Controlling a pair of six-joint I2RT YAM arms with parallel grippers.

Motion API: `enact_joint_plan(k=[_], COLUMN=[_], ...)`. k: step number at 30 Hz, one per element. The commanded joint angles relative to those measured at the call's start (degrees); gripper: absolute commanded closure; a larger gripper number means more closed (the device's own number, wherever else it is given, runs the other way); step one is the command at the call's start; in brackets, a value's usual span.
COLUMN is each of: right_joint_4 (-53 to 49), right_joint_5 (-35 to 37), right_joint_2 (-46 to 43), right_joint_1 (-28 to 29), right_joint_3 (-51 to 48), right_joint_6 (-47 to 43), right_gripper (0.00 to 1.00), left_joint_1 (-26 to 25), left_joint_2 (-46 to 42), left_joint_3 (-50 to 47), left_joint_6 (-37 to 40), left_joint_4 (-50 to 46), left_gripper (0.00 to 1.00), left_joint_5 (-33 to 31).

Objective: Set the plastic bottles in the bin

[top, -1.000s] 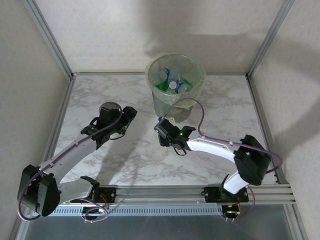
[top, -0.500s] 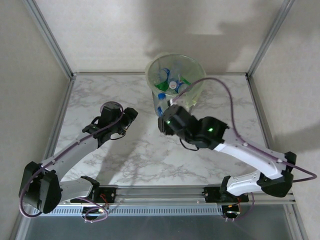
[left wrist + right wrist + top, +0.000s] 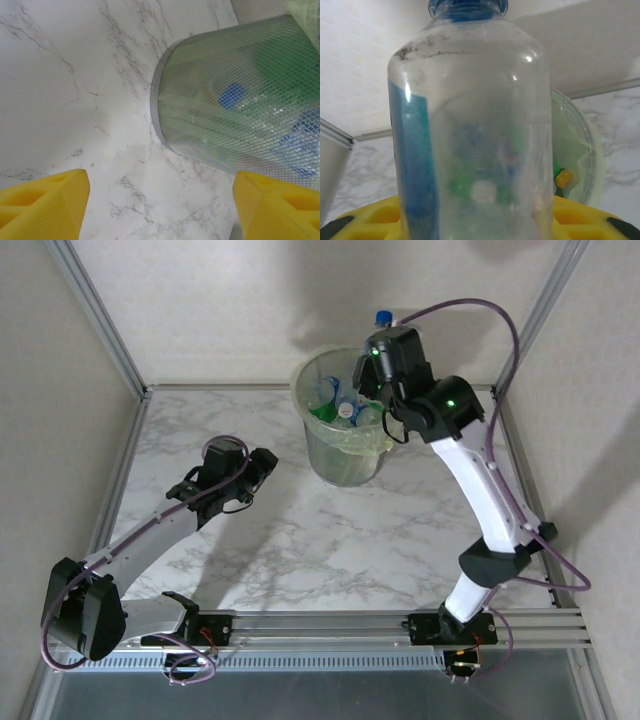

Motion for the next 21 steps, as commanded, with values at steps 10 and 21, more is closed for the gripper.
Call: enact_joint_plan(k=[10,21], right_joint_4=[0.9,-0.6], right_joint_5=[-6.8,-7.9], right_joint_2=[3.8,9.1], right_joint_1=[-8.0,-9.6], right_joint_3=[-5.2,-2.0], right_joint_6=[-3.1,-3.3], right_gripper=[0.53,0.27], left_joint_1=[0.0,0.1], left_joint_2=[1.3,2.7], left_joint_3=[3.5,2.4], left_joint_6=[2.8,2.2], left_joint_4=[-2.9,-1.4], left_gripper=[0.24,0.25], left_joint_5=[-0.9,-0.2])
